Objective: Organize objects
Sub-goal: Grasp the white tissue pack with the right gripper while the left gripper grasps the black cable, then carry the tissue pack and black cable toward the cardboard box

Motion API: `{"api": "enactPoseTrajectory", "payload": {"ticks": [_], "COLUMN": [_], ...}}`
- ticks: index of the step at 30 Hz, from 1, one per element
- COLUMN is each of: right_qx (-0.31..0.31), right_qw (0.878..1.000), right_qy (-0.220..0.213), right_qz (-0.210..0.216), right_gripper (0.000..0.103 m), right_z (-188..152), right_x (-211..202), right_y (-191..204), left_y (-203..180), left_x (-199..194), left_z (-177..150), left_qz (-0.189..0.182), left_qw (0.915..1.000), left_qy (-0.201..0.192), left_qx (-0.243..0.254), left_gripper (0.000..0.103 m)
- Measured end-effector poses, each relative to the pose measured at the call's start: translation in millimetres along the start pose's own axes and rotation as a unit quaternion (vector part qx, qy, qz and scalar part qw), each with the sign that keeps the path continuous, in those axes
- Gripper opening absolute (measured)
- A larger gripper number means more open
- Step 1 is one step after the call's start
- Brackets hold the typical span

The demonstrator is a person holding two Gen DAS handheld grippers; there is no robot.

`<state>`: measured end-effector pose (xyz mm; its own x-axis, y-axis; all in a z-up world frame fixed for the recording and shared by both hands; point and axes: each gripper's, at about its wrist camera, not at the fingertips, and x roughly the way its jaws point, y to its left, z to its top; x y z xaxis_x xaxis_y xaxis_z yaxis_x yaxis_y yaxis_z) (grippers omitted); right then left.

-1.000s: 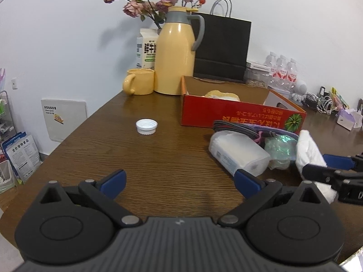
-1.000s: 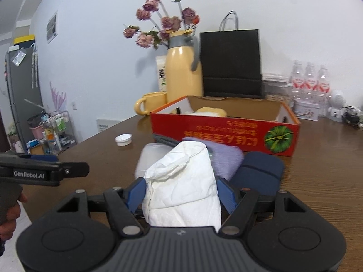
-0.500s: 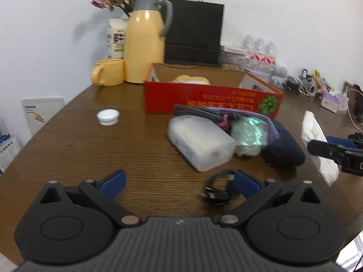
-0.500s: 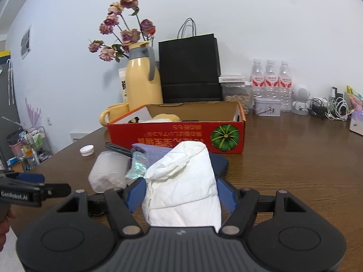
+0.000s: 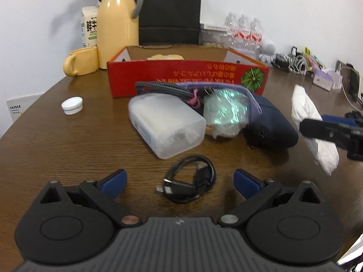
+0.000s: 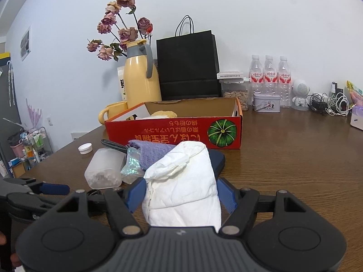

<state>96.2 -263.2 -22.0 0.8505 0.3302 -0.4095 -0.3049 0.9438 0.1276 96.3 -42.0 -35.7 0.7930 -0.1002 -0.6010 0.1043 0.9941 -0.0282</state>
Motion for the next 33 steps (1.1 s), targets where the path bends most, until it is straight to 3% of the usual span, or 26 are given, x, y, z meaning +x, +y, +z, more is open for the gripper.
{"api": "enactPoseTrajectory", "payload": {"ticks": [3,5,6,7,21,33], "right_qx": [0.001,0.001,0.000,0.000,-0.011,-0.033], "right_qw": [1.000,1.000,1.000,1.000,1.000,0.999], "right_qy": [0.001,0.002,0.002,0.003,0.004,-0.023], "right_qz": [0.000,0.001,0.001,0.002,0.005,0.015], "right_gripper": [0.068,0.068,0.069,0.069,0.068,0.069], "right_z": [-0.6,-1.1,-1.6,-1.9,-0.8,24.4], "right_x": [0.5,0.8,0.9,1.1,0.1,7.6], "right_y": [-0.8,0.1,0.3,1.1,9.6,20.5], "left_y": [-4.5,-4.5,-4.5,-4.0,-2.5,-2.6], "left_x": [-1.5,-3.5,-4.5,-5.7,-15.5,-32.9], "left_z": [-2.2,-2.3,-2.4,-2.5,-1.4,38.5], "left_qz": [0.003,0.003,0.004,0.001,-0.014,-0.031], "left_qw": [0.9999,0.9998,0.9998,0.9998,0.9993,0.9944], "left_qy": [-0.008,-0.015,-0.017,-0.020,-0.035,-0.101], "left_qx": [0.014,0.011,0.012,0.011,0.006,0.002], "left_gripper": [0.085,0.070,0.057,0.053,0.047,0.047]}}
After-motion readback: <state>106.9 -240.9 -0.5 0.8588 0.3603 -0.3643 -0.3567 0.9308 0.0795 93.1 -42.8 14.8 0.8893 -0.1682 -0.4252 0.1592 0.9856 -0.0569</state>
